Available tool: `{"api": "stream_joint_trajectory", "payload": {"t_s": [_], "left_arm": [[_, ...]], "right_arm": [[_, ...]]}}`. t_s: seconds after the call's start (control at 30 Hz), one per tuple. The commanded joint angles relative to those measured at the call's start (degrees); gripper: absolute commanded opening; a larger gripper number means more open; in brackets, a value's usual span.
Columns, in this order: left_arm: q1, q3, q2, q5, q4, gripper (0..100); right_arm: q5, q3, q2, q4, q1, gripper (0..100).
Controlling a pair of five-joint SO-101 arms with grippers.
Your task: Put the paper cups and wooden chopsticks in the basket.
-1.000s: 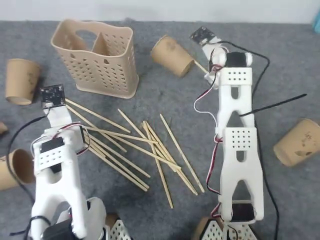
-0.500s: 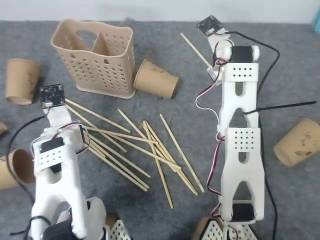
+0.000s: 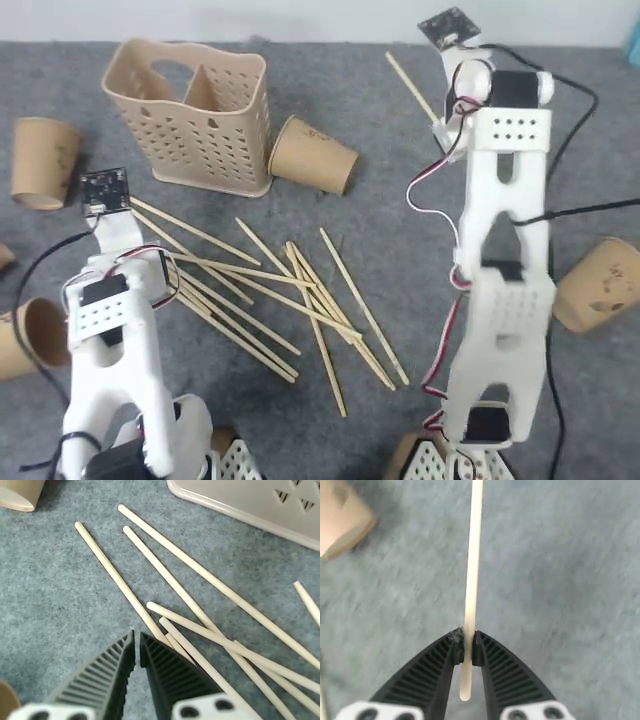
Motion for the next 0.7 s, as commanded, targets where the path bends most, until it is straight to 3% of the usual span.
{"api": "stream_joint_trajectory", "payload": {"t_s": [0.0,0.23,0.33,0.53,0.67], "left_arm": [[0.62,-0.13,-2.29,-0.26,-1.41,1],[0.44,-0.13,-2.37,-0.26,-1.41,1],[0.44,-0.13,-2.37,-0.26,-1.41,1],[0.35,-0.13,-2.37,-0.26,-1.41,1],[0.35,-0.13,-2.37,-0.26,-1.41,1]], "right_arm": [[-0.53,17.93,-21.23,2.07,-0.22,0.7],[1.93,44.57,-50.07,2.07,-3.47,0.7],[6.59,57.67,-62.9,2.15,-9.71,0.7],[23.3,85.01,-91.91,2.07,-23.69,0.7],[24.44,97.05,-104.84,1.01,-32.31,0.7]]}}
